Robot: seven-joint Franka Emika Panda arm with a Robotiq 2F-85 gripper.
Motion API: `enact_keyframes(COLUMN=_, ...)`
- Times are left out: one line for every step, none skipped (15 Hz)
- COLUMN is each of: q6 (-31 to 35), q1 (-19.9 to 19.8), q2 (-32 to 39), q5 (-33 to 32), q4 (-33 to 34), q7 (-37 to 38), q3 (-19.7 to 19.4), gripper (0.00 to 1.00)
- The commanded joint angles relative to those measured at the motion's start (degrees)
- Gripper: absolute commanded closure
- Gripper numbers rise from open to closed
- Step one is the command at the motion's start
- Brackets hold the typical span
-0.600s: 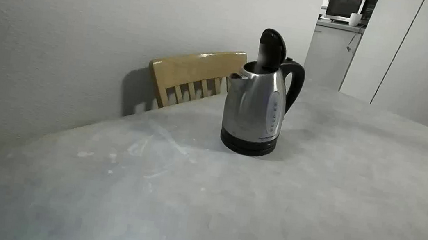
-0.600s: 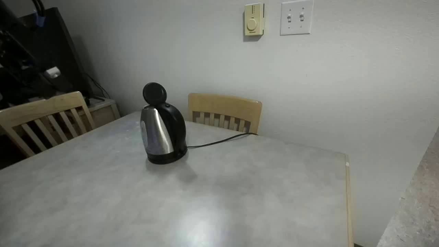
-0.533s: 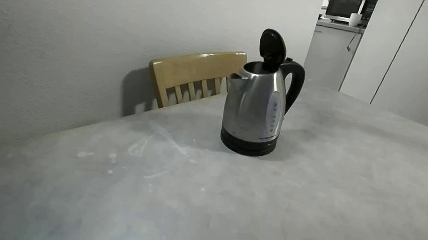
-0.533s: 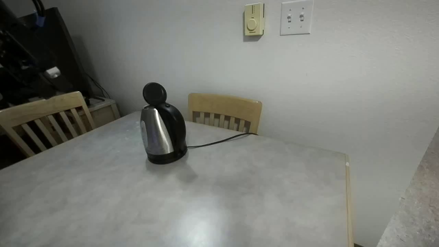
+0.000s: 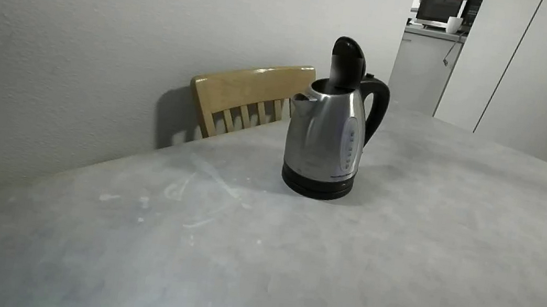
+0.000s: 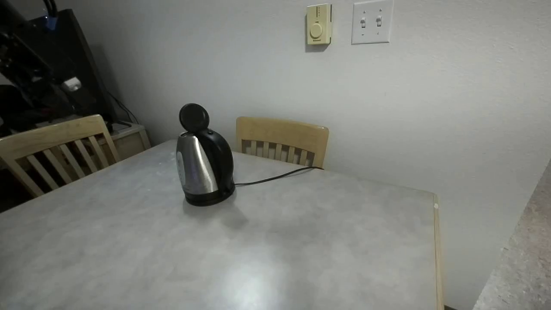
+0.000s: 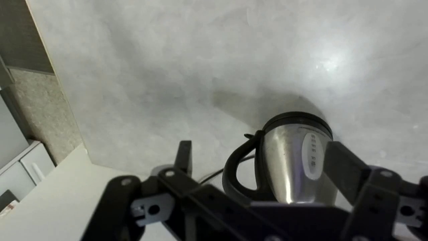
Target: Close the lid on the electric kettle
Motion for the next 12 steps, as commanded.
enact_keyframes(q6=10.99, q1=-0.1, q2=1.31, q5=-3.01, q4=-0.52, q7=-0.91, q3=-0.88, gripper=0.0)
enact_keyframes(q6=16.21, q1=-0.4, q2=1.81, q5=-3.67, q4=-0.86, q7=-0.92, q3=-1.06, gripper=0.0)
enact_keyframes(q6=21.0, q1=-0.65, q2=2.49, q5=-3.94, q4=-1.05, q7=-0.96, q3=-1.25, gripper=0.0)
enact_keyframes(q6=25.58, q1=-0.79, q2=3.09, q5=-3.57, q4=-1.11, q7=-0.91, q3=-1.49, gripper=0.0)
enact_keyframes(q6=30.0, q1=-1.21, q2=4.2, q5=-3.06, q4=-1.39, q7=-0.59, q3=-1.57, gripper=0.0)
enact_keyframes(q6=34.75, q1=-1.73, q2=5.55, q5=-2.23, q4=-1.34, q7=-0.13, q3=-1.71, gripper=0.0)
enact_keyframes(q6=38.63, q1=-1.99, q2=6.99, q5=-1.0, q4=-1.22, q7=0.23, q3=-1.96, gripper=0.0)
enact_keyframes(q6=41.59, q1=-2.44, q2=8.65, q5=0.6, q4=-0.92, q7=0.84, q3=-2.26, gripper=0.0)
enact_keyframes(q6=43.76, q1=-2.94, q2=10.01, q5=2.12, q4=-0.59, q7=1.18, q3=-2.36, gripper=0.0)
enact_keyframes(q6=45.77, q1=-2.42, q2=11.54, q5=2.01, q4=-0.24, q7=2.64, q3=-3.53, gripper=0.0)
enact_keyframes(q6=47.8, q1=-2.11, q2=12.94, q5=3.08, q4=0.07, q7=2.5, q3=-4.19, gripper=0.0)
enact_keyframes(q6=49.54, q1=-1.22, q2=14.25, q5=3.91, q4=0.33, q7=2.54, q3=-5.24, gripper=0.0)
